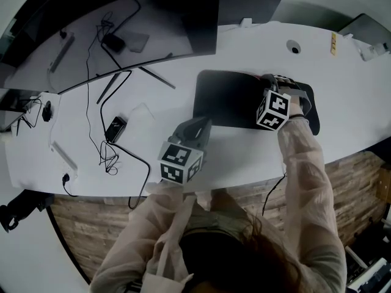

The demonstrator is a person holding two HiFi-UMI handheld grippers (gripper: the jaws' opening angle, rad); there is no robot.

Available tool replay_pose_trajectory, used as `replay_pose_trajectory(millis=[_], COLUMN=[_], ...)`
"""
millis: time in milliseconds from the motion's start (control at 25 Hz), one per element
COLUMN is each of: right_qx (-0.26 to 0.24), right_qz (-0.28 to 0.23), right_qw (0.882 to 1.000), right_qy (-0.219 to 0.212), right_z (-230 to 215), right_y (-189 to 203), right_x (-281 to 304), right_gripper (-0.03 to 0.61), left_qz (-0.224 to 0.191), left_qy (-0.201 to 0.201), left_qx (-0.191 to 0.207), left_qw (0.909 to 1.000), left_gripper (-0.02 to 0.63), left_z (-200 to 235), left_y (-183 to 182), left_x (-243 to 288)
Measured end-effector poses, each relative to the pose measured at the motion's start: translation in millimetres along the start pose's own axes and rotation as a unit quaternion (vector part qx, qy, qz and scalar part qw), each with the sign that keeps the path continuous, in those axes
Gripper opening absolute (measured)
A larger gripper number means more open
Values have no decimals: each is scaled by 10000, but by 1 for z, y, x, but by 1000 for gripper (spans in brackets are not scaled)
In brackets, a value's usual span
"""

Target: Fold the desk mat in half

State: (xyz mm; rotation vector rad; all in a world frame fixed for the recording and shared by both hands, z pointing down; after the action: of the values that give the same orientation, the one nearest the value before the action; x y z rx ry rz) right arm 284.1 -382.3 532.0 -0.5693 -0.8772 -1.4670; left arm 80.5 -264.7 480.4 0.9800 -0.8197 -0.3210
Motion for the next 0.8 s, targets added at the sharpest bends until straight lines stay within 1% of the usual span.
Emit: replay_pose_trajectory(millis=[160, 280, 360, 440, 480, 680, 800], right_qx=[-76, -143, -138, -21, 57, 298, 546], right_qz=[39, 53, 70, 48, 28, 18, -22], right_qw=[9999, 9994, 9987, 9980, 9976, 9960, 9948], right_qy=[52, 303, 496, 632, 690, 837, 858], right_z=[-3, -6, -9, -12, -15, -16, -12], right_y=[1, 2, 1, 0, -1, -6, -7], right_x=[3, 4, 4, 1, -2, -19, -31], right_gripper=[46, 85, 127, 194, 215, 222, 222], left_qz=[25, 10, -6, -17, -23, -73, -112], left_qy=[15, 30, 25, 14, 7, 31, 71], left_qx=[3, 15, 15, 8, 9, 42, 71], left_qw=[10000, 10000, 10000, 10000, 10000, 10000, 9999], left_gripper=[25, 25, 25, 25, 25, 25, 25], left_z=[-1, -1, 0, 2, 3, 4, 2], left_y=[0, -1, 0, 1, 2, 2, 2], left_x=[-1, -2, -5, -8, -10, -19, -25])
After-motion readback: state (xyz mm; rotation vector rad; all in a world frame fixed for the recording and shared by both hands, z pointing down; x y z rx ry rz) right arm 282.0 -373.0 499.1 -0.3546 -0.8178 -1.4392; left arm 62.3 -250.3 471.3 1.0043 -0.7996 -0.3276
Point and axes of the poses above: the fingertips, and each gripper's own axes: x forward along the fingers, z to its left, y out of its underside, the point moved 5 cm from there along -x, backward along the fingers, and after that the axes turned 1 degree about -z, right-handed, at the moved point
